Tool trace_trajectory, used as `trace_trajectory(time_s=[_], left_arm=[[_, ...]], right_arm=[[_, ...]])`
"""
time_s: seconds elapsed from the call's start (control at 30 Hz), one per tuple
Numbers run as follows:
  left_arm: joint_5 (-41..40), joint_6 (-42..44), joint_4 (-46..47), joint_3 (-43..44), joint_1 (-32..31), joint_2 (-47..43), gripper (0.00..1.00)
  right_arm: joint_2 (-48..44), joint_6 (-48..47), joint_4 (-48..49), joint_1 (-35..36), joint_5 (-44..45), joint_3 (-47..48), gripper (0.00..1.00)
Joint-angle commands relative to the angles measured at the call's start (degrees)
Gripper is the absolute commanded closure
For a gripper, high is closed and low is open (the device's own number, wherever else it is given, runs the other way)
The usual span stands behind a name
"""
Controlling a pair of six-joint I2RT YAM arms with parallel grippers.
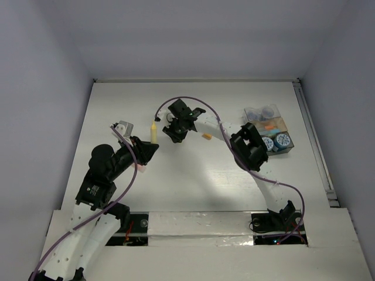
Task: Sort the stationery into containers
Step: Close the pen cap on the pen.
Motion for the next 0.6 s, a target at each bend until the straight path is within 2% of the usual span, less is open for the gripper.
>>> trace_trajectory(time_s=[0.0, 0.03, 0.13, 0.17, 0.23, 0.33, 0.43, 0.57], left_arm=[[0.9, 0.5, 2.9, 1.9, 0.2, 0.0, 1.0], [1.0, 0.5, 2.9, 1.9, 0.2, 0.1, 1.0], [1.4, 0.6, 3.0, 1.9, 0.2, 0.6, 1.0], [1.4, 0.6, 3.0, 1.8, 0.2, 0.6, 1.0], [1.0, 0.6, 2.8, 1.9, 0.2, 1.4, 1.0], [0.7, 0.6, 2.5, 1.9, 0.7, 2.7, 1.0], [0.7, 0.7, 2.2, 1.9, 0.7, 4.3, 1.0], [0.6, 0.8, 1.8, 2.1, 0.7, 6.3, 1.0]], right_arm=[[1.5, 2.7, 2.2, 0.4, 3.3, -0.8, 0.95], [0.4, 3.6, 3.6, 0.4, 4.2, -2.1, 0.99], [-7.7, 11.5, 14.0, 0.4, 6.9, -10.0, 1.0], [-10.2, 17.8, 19.6, 0.4, 7.2, -12.2, 1.0], [-17.5, 24.2, 24.5, 0.4, 8.2, -19.4, 1.0], [-27.5, 39.4, 34.5, 0.4, 8.9, -30.2, 1.0], [-37.0, 47.4, 46.6, 0.4, 9.6, -40.9, 1.0], [-44.4, 58.2, 56.5, 1.5, 11.9, -47.0, 1.0]])
